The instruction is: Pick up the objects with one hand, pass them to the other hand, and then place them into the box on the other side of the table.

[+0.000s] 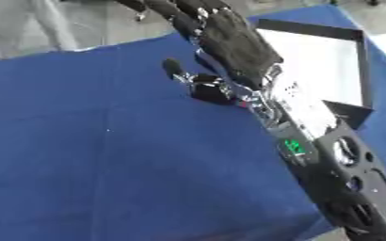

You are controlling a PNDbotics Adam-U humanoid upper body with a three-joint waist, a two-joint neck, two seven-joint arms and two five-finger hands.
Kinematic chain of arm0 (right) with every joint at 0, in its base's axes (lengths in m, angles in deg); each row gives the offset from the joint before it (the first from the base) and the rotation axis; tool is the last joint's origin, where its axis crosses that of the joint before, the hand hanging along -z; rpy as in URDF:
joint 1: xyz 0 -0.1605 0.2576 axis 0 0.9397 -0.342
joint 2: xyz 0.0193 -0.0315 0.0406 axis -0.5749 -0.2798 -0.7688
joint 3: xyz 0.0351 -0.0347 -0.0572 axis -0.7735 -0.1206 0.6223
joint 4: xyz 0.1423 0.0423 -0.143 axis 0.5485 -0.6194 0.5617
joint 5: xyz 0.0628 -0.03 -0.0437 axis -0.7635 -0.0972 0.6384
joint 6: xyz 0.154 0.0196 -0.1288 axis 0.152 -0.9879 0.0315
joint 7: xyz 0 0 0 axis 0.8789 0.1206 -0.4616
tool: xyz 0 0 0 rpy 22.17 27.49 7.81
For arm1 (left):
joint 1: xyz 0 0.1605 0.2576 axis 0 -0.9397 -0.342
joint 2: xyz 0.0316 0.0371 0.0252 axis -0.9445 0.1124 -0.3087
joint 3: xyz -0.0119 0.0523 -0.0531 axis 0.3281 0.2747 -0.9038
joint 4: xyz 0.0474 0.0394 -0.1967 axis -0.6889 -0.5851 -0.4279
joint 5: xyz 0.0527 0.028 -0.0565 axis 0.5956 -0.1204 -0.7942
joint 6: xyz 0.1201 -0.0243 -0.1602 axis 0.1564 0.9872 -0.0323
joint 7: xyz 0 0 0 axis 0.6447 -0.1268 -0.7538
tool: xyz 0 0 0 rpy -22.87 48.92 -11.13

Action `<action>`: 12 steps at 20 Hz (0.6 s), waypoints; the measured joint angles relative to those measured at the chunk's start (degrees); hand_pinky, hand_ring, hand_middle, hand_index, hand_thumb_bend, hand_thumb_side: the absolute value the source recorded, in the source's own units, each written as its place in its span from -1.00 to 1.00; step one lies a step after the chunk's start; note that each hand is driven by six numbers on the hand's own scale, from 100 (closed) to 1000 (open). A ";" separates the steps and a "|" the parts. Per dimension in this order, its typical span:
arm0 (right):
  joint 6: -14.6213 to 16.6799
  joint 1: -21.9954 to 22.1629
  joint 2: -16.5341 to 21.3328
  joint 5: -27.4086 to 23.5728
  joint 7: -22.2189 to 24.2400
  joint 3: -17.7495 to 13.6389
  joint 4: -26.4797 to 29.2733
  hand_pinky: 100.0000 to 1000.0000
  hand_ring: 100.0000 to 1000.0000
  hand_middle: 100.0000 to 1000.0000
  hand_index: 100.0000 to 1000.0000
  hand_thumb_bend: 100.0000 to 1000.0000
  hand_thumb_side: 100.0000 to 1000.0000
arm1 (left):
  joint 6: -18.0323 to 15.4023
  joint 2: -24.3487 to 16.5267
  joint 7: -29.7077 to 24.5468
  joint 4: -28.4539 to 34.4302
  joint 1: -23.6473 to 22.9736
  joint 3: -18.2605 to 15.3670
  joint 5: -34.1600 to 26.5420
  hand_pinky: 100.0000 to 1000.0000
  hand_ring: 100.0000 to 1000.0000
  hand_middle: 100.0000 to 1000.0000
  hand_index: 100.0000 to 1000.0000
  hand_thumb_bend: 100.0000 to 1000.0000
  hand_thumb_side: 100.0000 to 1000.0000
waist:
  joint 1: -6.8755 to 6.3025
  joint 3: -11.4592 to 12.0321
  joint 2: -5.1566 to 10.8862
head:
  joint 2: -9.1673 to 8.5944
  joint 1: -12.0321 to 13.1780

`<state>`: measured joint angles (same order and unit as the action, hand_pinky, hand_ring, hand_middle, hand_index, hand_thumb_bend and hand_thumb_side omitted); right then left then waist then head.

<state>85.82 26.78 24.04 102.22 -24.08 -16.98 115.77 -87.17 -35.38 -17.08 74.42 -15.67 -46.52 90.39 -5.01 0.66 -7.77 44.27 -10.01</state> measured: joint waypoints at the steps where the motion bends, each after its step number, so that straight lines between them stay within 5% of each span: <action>1: -0.05 0.04 0.00 -0.01 0.05 0.07 0.00 0.61 0.88 0.91 1.00 -0.85 -1.00 | 0.10 0.03 -0.46 -1.69 0.25 0.15 0.37 0.62 0.36 0.33 0.67 0.25 -0.74 | 0.00 -0.03 0.00 | 0.00 -0.08; 12: -0.38 0.40 -0.02 -0.01 0.35 0.10 0.00 0.60 0.88 0.90 1.00 -0.92 -1.00 | -1.51 2.17 3.89 -15.85 3.75 1.73 3.11 0.61 0.33 0.27 0.62 0.11 -0.91 | 0.00 -0.31 0.00 | 0.00 0.04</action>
<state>85.44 27.18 24.02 102.21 -23.73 -16.88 115.77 -88.68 -33.21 -13.20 58.57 -11.92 -44.79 93.50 -5.01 0.35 -7.77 44.27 -9.97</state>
